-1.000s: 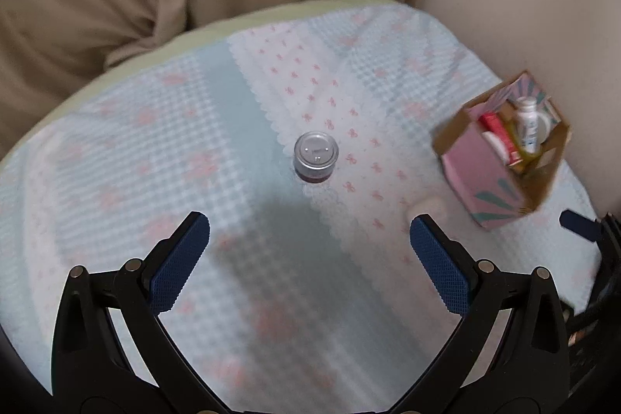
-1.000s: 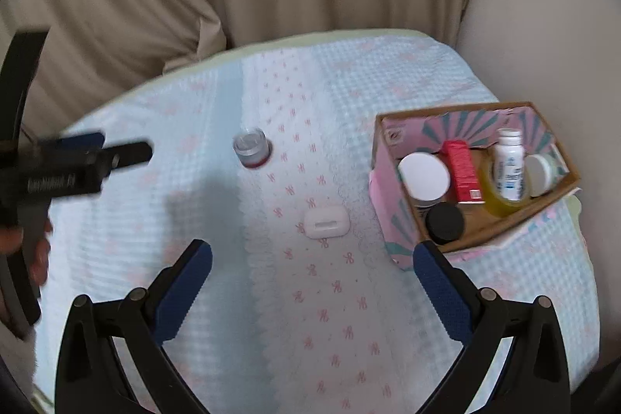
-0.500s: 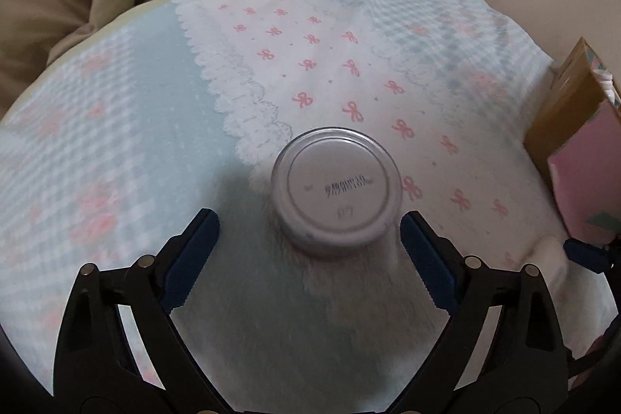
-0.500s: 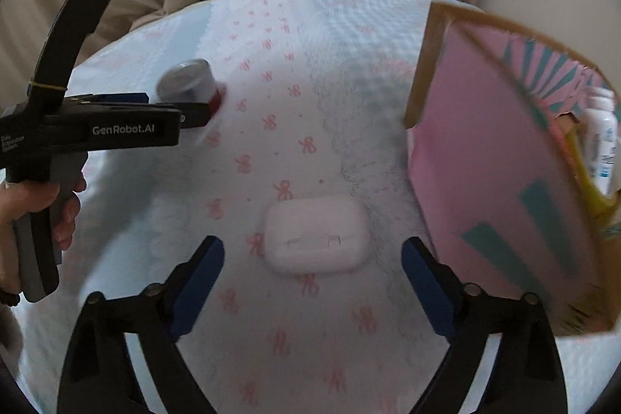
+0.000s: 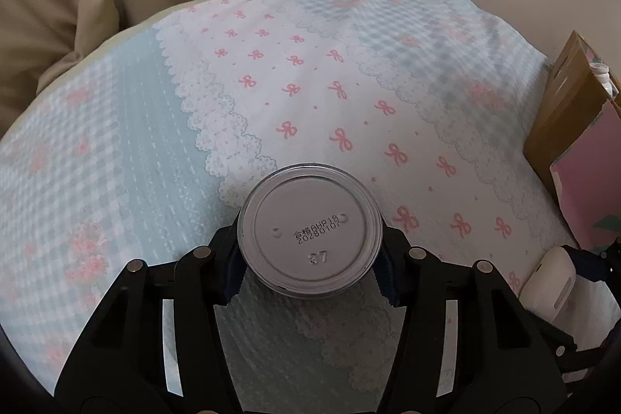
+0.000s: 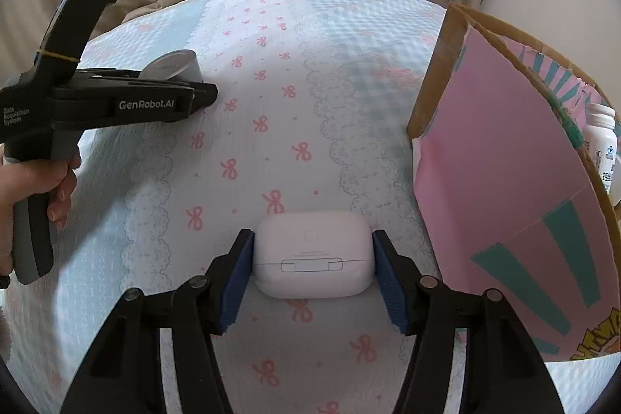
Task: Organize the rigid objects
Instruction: 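Lift the silver tin and white case and carry both over the cardboard box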
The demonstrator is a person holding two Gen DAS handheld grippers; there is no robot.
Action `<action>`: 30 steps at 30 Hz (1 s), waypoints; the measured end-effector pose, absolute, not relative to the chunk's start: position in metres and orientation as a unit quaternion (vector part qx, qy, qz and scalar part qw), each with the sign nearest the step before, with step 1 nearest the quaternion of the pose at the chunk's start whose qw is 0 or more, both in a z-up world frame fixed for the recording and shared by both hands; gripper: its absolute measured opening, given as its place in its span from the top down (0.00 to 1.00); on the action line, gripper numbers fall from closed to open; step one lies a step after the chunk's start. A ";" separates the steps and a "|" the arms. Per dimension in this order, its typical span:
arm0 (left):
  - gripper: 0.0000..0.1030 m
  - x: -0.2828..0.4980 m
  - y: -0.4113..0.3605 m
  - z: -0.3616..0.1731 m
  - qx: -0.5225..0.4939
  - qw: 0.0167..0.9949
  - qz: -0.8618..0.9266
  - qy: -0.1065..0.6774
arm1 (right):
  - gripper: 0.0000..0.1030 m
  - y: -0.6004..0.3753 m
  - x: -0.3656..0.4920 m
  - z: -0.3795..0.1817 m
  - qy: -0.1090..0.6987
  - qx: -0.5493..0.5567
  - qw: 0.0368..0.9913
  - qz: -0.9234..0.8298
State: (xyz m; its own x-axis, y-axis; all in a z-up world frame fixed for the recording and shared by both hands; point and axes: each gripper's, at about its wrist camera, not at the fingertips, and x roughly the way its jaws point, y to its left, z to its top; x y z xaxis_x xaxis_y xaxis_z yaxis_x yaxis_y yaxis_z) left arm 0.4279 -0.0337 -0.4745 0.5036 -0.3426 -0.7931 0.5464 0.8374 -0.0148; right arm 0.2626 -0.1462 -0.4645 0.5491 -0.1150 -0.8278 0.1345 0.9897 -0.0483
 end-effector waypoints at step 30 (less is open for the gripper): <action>0.51 0.332 -0.009 -0.284 0.104 0.872 -0.246 0.411 | 0.46 -0.150 0.215 -0.291 0.439 0.018 0.896 -0.061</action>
State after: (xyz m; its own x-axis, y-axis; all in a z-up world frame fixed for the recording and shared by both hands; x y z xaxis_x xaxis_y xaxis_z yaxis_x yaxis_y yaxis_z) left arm 0.3325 -0.0094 -0.2841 0.5411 -0.3429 -0.7679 0.5147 0.8571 -0.0201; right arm 0.2151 -0.1503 -0.2912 0.6071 -0.0929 -0.7892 0.1252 0.9919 -0.0205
